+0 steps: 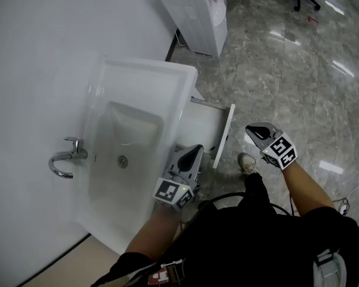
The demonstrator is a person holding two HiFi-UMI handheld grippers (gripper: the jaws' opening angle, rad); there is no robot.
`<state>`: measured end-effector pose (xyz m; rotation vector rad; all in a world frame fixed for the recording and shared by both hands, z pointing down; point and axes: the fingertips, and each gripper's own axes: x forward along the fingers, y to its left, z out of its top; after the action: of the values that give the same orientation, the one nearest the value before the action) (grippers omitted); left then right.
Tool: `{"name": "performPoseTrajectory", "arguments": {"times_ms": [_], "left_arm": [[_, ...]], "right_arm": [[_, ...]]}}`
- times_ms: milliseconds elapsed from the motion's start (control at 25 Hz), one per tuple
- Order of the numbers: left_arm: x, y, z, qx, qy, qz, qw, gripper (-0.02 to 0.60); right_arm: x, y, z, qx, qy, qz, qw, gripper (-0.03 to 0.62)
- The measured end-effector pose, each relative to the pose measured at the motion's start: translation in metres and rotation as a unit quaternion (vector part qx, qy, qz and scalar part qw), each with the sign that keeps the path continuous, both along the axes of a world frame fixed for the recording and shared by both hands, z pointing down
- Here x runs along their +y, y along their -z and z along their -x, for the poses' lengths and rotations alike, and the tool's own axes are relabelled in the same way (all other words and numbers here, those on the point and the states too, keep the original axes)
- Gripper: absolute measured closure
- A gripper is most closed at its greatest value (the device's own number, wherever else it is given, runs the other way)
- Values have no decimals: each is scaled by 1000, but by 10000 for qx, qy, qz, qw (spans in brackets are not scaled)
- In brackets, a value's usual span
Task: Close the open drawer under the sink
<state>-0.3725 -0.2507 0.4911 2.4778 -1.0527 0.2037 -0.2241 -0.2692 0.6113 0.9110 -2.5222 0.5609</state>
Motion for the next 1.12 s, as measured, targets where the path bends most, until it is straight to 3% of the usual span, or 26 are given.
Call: {"name": "performPoseTrajectory", "arguments": {"times_ms": [200, 640, 1120], "left_arm": [[-6, 42, 5, -139, 12, -384, 9992, 581], [-17, 142, 38, -20, 281, -960, 9950, 581], [-28, 248, 83, 86, 887, -1843, 9788, 581]], "right_arm": [[-11, 53, 1, 34, 234, -244, 9994, 592], [-49, 181, 16, -193, 226, -780, 9965, 592], [-93, 308, 40, -491, 451, -1229, 9902, 592]]}}
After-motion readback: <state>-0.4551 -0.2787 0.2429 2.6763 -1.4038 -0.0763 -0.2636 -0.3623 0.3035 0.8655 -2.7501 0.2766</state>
